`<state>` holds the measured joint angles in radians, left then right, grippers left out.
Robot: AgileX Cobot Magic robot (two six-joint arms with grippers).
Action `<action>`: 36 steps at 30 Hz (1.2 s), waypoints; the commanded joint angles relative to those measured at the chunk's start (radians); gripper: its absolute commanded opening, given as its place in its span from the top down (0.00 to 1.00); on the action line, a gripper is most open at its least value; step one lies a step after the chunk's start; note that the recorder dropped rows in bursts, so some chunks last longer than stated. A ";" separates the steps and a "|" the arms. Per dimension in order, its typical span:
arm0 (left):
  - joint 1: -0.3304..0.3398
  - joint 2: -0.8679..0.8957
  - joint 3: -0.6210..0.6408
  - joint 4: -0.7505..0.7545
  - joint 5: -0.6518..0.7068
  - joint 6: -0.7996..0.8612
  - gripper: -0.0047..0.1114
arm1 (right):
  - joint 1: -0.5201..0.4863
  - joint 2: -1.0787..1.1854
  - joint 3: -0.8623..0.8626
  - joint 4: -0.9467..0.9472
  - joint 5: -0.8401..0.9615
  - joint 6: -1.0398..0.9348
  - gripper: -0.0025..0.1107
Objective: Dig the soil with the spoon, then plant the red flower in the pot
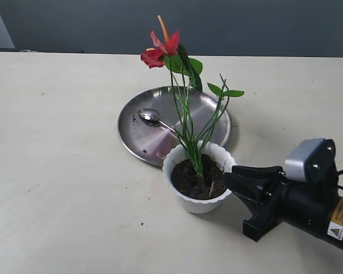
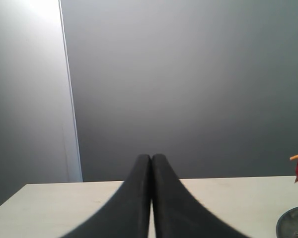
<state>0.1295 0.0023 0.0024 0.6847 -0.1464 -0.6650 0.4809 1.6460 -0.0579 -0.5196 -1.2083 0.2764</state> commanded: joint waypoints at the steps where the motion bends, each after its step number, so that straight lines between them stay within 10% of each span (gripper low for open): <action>1: -0.005 -0.002 -0.002 -0.007 -0.003 -0.005 0.96 | -0.002 -0.108 0.058 0.025 -0.013 -0.012 0.77; 8: -0.005 -0.002 -0.002 -0.007 -0.003 -0.005 0.96 | -0.002 -0.379 0.058 -0.161 -0.013 0.218 0.98; 25: -0.005 -0.002 -0.002 -0.007 -0.003 -0.005 0.96 | -0.002 -1.096 0.058 -0.045 0.052 0.846 0.98; 36: -0.005 -0.002 -0.002 -0.007 -0.003 -0.005 0.96 | -0.002 -1.123 0.058 0.048 -0.013 0.850 0.98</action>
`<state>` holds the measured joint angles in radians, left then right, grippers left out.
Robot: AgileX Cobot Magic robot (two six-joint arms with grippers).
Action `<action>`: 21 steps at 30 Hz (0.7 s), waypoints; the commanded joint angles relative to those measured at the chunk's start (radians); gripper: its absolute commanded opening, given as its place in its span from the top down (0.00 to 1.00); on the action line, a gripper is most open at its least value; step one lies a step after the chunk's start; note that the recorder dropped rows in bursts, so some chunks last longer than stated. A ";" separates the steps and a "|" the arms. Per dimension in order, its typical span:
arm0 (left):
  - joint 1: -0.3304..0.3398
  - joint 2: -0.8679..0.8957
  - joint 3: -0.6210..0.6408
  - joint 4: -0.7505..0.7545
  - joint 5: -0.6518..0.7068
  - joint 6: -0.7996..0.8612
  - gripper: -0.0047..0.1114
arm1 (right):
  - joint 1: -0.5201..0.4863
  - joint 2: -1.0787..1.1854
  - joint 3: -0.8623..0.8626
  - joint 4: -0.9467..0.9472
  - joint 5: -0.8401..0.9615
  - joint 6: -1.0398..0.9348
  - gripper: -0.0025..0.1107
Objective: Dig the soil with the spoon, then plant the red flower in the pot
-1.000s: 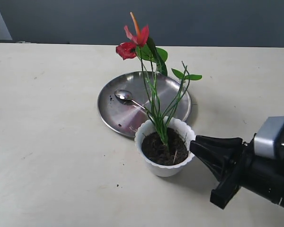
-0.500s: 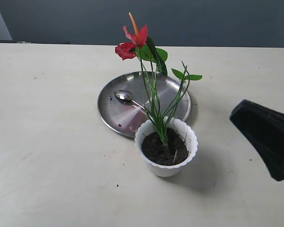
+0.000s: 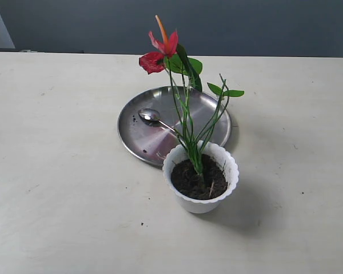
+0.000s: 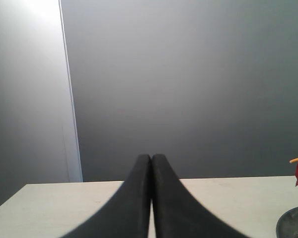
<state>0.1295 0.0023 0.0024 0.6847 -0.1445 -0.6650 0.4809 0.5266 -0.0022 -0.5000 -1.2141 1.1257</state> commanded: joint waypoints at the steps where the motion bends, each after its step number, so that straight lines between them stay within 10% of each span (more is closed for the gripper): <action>1: -0.005 -0.002 -0.002 -0.007 -0.005 -0.005 0.96 | -0.002 -0.004 0.002 0.030 -0.007 0.000 0.98; 12: -0.005 -0.002 -0.002 -0.007 -0.005 -0.005 0.96 | 0.037 -0.025 -0.101 0.023 -0.007 0.043 0.98; 21: -0.005 -0.002 -0.002 -0.007 -0.005 -0.005 0.96 | 0.049 -0.131 -0.543 -0.435 0.327 0.289 0.98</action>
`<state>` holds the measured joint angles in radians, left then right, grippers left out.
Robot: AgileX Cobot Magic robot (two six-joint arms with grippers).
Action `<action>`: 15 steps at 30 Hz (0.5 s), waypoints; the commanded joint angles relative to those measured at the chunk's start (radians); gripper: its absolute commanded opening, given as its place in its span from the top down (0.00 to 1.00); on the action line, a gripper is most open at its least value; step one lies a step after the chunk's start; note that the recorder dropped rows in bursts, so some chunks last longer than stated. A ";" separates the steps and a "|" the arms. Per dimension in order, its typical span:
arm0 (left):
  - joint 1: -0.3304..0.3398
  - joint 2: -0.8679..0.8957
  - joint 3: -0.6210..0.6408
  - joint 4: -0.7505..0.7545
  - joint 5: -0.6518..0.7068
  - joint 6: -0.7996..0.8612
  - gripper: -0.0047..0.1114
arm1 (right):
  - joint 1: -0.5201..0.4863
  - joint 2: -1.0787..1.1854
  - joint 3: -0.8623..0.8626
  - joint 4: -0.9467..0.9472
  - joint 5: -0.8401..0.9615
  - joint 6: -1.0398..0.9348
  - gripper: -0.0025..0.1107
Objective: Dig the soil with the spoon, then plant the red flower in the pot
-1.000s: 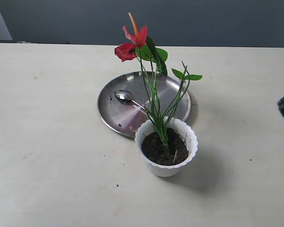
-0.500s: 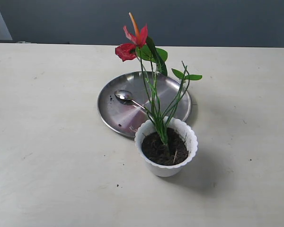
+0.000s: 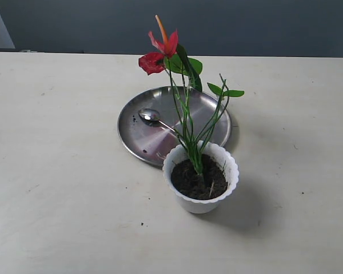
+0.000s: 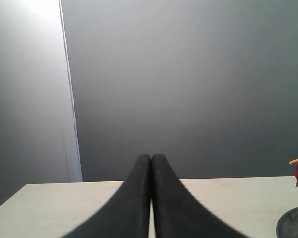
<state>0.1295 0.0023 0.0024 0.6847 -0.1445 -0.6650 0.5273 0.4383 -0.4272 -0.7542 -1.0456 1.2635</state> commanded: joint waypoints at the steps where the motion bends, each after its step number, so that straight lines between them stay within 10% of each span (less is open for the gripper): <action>1: -0.005 -0.002 -0.002 -0.007 -0.005 -0.005 0.96 | 0.003 -0.056 -0.134 -0.208 0.198 0.195 0.98; 15: -0.005 -0.002 -0.002 -0.007 -0.005 -0.005 0.96 | 0.003 -0.364 -0.004 -0.238 0.435 0.225 0.98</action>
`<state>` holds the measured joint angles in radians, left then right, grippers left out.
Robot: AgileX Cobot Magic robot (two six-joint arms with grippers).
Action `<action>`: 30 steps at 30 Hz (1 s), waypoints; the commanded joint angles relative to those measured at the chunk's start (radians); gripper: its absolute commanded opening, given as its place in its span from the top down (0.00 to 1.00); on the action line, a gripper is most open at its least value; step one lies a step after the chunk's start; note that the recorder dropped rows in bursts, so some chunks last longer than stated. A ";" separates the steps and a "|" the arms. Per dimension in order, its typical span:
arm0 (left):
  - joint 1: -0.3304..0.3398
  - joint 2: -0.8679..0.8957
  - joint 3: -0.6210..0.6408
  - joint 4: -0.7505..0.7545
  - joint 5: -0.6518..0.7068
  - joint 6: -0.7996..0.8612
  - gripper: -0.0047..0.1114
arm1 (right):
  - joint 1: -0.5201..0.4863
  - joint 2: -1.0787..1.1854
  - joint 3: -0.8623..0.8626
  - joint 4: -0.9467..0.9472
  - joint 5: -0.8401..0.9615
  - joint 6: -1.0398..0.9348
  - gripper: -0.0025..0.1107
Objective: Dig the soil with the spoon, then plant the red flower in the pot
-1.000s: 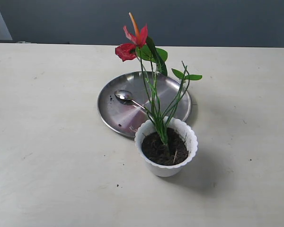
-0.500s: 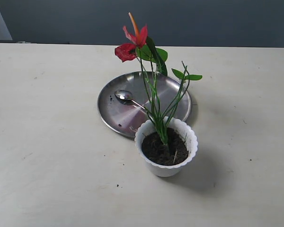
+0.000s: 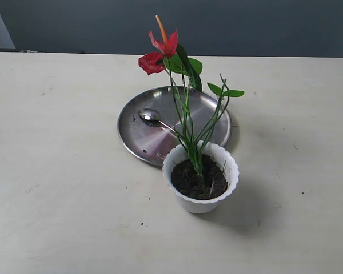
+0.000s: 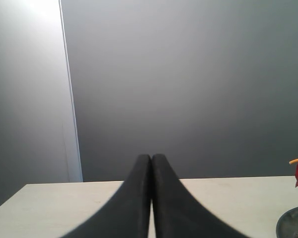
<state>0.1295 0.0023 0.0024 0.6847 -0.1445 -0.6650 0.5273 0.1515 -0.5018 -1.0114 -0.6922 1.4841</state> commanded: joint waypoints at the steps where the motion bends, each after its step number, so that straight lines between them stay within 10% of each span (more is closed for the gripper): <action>1: -0.005 -0.002 -0.002 -0.007 -0.005 -0.005 0.96 | 0.003 -0.099 0.088 0.020 0.091 0.004 0.98; 11: -0.005 -0.002 -0.002 -0.007 -0.005 -0.005 0.96 | 0.003 -0.152 0.266 0.174 0.298 -0.030 0.98; 18: -0.005 -0.002 -0.002 -0.007 -0.005 -0.005 0.96 | 0.003 -0.152 0.410 0.777 0.361 -0.620 0.98; 30: -0.005 -0.002 -0.002 -0.007 -0.005 -0.005 0.96 | 0.003 -0.152 0.502 0.951 0.759 -1.271 0.98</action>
<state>0.1295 0.0023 0.0024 0.6847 -0.1445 -0.6650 0.5273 0.0042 -0.0248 -0.0693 -0.0219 0.3484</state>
